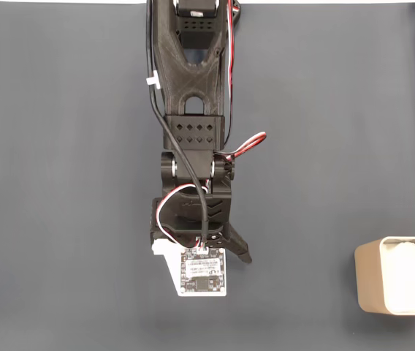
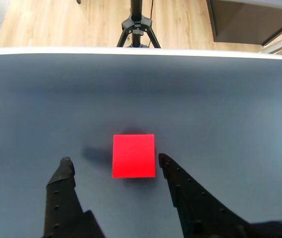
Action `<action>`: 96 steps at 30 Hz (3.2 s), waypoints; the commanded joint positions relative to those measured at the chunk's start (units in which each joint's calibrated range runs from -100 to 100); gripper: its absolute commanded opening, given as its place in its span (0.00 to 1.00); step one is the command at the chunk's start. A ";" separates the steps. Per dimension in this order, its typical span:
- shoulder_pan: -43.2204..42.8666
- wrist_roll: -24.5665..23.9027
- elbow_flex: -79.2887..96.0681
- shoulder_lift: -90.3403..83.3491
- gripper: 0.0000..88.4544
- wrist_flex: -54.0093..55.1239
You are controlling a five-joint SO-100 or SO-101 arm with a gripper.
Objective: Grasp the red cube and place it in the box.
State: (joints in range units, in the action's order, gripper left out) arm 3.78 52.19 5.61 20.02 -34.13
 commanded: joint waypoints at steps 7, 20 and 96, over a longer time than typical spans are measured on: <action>-0.87 1.07 -4.42 0.69 0.45 1.51; -1.44 1.17 -4.42 1.21 0.45 1.75; -5.06 0.15 -17.92 -10.14 0.00 -7.76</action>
State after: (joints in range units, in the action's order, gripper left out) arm 0.07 52.63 -6.87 14.98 -40.65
